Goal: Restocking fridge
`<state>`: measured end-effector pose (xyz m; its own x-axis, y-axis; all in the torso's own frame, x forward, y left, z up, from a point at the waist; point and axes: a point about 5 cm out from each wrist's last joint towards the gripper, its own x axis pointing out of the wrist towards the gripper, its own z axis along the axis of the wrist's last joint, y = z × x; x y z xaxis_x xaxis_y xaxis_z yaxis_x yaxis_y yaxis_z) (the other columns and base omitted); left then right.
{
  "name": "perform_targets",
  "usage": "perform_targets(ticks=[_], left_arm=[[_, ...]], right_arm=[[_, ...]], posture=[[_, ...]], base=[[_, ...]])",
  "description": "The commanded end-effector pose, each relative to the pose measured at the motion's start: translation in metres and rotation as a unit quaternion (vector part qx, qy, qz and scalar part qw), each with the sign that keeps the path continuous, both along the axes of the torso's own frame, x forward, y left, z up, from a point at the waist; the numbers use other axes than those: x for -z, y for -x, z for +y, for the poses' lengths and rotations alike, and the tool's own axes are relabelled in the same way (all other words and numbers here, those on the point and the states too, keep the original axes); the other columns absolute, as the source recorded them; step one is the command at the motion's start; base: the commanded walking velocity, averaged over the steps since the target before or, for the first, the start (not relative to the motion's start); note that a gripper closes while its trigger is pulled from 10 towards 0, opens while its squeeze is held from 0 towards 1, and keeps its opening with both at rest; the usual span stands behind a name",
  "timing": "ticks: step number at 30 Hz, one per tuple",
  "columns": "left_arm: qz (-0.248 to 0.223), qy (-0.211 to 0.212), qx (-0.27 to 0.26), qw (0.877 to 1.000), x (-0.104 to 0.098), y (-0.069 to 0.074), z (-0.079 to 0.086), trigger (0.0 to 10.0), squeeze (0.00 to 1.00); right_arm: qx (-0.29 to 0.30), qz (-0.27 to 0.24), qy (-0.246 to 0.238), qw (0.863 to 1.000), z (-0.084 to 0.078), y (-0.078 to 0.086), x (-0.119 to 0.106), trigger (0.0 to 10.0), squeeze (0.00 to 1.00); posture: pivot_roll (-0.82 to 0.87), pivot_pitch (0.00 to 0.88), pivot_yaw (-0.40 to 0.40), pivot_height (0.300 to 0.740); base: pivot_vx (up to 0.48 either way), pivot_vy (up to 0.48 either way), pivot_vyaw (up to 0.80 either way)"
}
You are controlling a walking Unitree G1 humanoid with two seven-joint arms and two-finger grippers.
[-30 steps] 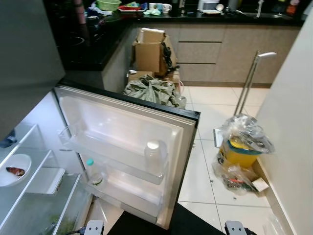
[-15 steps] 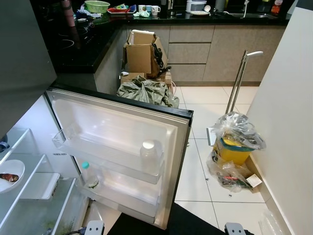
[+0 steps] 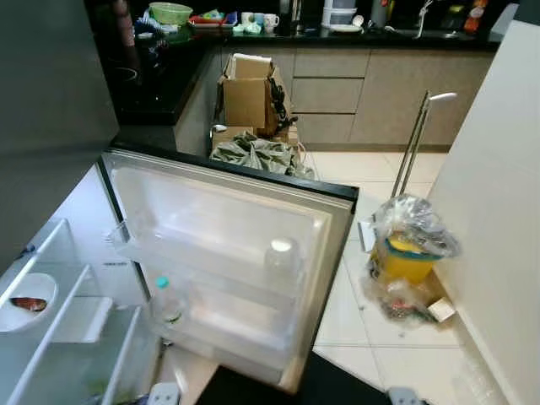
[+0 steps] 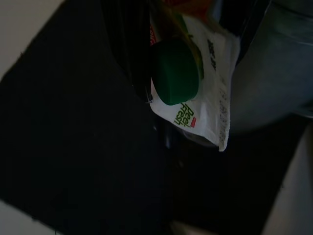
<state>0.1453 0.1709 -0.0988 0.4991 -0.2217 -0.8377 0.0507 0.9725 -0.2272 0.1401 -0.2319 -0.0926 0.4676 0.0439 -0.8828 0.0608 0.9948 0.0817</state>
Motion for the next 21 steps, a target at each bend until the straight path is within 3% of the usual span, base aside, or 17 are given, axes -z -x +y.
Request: perform_targets(ticks=[1,9,15,21], left_arm=[[0.004,-0.013,0.002,1.000,0.0009,0.0030,0.0044,10.0,0.00],[-0.001,-0.004,0.014,1.000,0.0000,0.0019,0.0033,10.0,0.00],[-0.003,-0.007,0.022,1.000,-0.0003,0.0013,0.0036,10.0,0.00],[-0.006,-0.003,0.005,1.000,-0.0006,0.0009,0.0045,10.0,0.00]], right_arm=[[0.001,-0.002,-0.002,1.000,0.0015,-0.0016,-0.0002,10.0,0.00],[0.002,-0.002,-0.002,1.000,0.0015,-0.0010,0.0000,10.0,0.00],[0.005,-0.006,-0.001,1.000,0.0008,-0.0016,-0.0004,10.0,0.00],[0.006,-0.021,0.006,1.000,-0.0022,-0.0082,-0.0038,10.0,0.00]], posture=[[-0.05,0.000,-0.012,0.740],[-0.05,0.000,-0.013,0.740],[-0.05,0.000,-0.011,0.740],[-0.05,0.000,-0.012,0.740]], base=[[0.000,0.000,0.00],[0.000,0.000,0.00],[0.000,-0.448,0.00],[0.000,0.000,0.00]])
